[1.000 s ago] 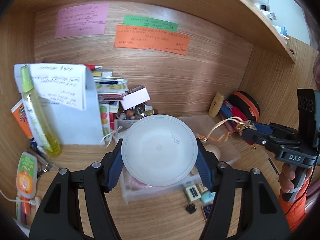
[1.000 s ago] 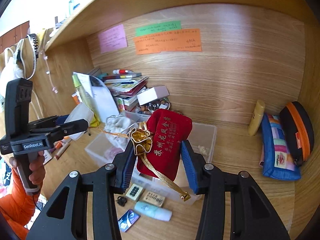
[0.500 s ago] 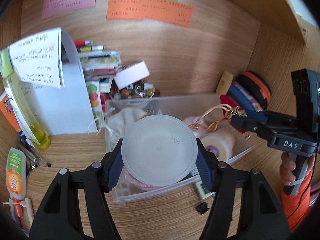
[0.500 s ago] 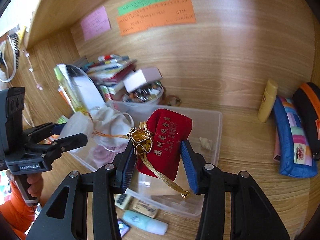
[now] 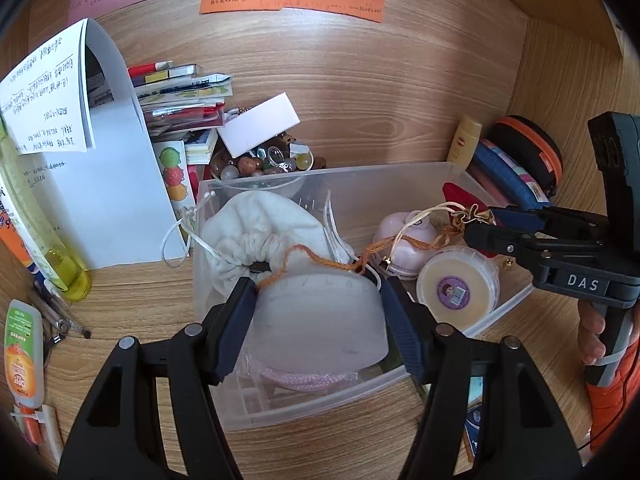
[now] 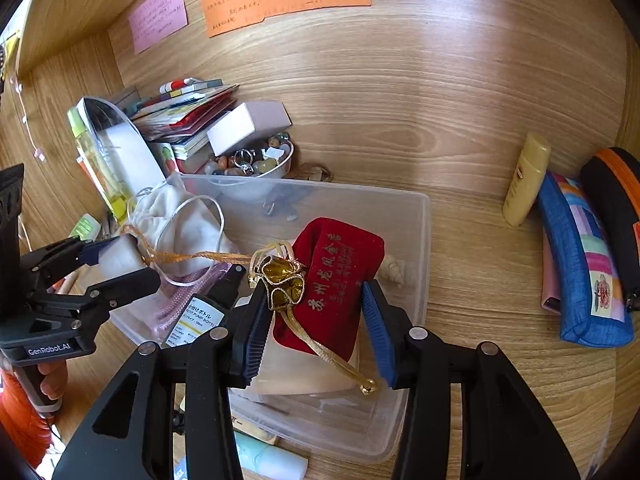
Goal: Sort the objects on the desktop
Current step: 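Open the left tool releasing the lid while the right tool drops the red pouch into the box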
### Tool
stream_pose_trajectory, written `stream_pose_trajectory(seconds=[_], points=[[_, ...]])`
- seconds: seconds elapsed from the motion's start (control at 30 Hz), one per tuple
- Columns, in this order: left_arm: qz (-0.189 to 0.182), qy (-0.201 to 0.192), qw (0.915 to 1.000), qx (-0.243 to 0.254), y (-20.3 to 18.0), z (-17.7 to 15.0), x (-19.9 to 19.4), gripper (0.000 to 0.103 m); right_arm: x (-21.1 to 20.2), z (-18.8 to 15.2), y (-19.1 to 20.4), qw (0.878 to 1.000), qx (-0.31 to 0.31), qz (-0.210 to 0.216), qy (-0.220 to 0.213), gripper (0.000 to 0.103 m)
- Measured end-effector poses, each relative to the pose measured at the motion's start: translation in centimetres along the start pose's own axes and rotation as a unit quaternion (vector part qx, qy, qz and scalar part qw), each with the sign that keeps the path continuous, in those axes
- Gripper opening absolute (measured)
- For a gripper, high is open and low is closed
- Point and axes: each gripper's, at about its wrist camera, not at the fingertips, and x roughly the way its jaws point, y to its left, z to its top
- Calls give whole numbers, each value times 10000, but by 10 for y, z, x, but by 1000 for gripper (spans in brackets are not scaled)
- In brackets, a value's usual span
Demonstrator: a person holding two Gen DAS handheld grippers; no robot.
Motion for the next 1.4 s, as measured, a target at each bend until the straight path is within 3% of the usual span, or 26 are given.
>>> stream_pose_trajectory(seconds=[0.6,0.83,0.9,1.1,1.17,1.23,1.4], points=[[51,-226,9997,19,-3,1,-14,64,-2,-4,11,9986,-329,-404,-107,46],[133,-241,9996,36,-4,2,-22,65,-5,-4,8,9989,-235,-387,-131,55],[167,-258,9995,35,-3,2,-26,65,-9,-3,7,9993,-169,-295,-164,66],[274,-313,9991,40,-3,1,-36,65,-29,-1,19,9981,-306,-322,-431,69],[329,-364,9988,66,-4,0,-42,67,-36,-2,24,9977,-356,-319,-488,73],[380,-452,9982,63,-6,-1,-49,76,-42,-3,27,9972,-397,-334,-546,79],[441,-628,9970,84,-10,-6,-67,78,-62,-13,34,9952,-525,-402,-726,80]])
